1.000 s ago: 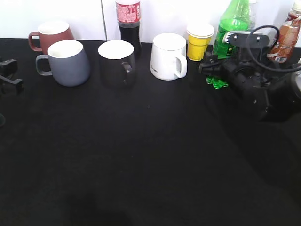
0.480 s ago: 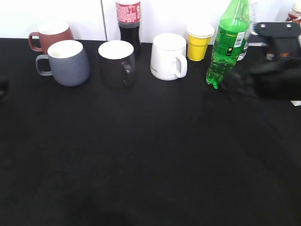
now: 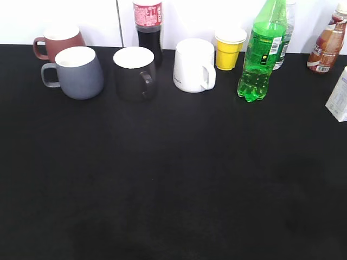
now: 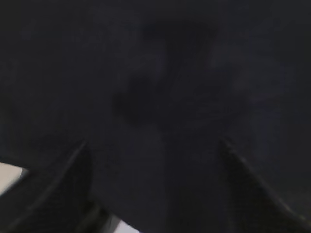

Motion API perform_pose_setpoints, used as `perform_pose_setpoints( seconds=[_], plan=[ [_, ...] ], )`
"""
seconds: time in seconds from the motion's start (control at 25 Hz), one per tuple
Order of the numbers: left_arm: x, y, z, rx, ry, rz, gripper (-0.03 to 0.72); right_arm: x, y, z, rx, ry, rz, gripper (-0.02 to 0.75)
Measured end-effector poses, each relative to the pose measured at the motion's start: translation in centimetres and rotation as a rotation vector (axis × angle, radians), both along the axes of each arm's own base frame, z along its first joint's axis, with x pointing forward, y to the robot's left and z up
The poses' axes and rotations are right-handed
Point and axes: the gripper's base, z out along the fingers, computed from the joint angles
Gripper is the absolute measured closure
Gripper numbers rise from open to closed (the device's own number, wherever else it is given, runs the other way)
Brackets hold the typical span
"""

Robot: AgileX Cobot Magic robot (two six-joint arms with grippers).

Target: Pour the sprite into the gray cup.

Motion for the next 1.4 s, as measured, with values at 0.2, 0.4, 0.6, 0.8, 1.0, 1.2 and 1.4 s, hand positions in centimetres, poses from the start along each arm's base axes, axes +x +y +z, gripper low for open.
perform_pose_setpoints(
  seconds=[0.2, 0.4, 0.6, 0.8, 1.0, 1.2, 1.4],
  plan=[
    [-1.9, 0.3, -0.8, -0.020, -0.106, 0.004, 0.262, -6.1, -2.7, -2.9, 0.037, -0.180, -0.044, 0.145],
    [-1.2, 0.3, -3.5, -0.005, -0.064, 0.013, 0.262, -6.6, -3.1, -3.0, 0.039, -0.207, -0.063, 0.146],
    [-1.2, 0.3, -3.5, -0.006, -0.068, 0.014, 0.262, -6.6, -3.1, -3.0, 0.038, -0.207, -0.063, 0.146],
    [-1.1, 0.3, -3.4, -0.006, -0.070, 0.014, 0.262, -6.6, -3.1, -3.0, 0.040, -0.206, -0.063, 0.146],
    [-1.5, 0.4, -3.3, -0.010, -0.092, 0.017, 0.262, -6.6, -3.1, -3.0, 0.041, -0.207, -0.070, 0.146],
    [-4.3, 0.9, -2.8, -0.034, -0.279, 0.079, 0.262, -7.7, -4.1, -2.7, 0.045, -0.292, -0.342, 0.147],
    [-6.4, 1.1, -2.7, -0.050, -0.409, 0.092, 0.262, -10.6, -4.2, -2.6, 0.059, -0.476, -0.465, 0.147]
  ],
)
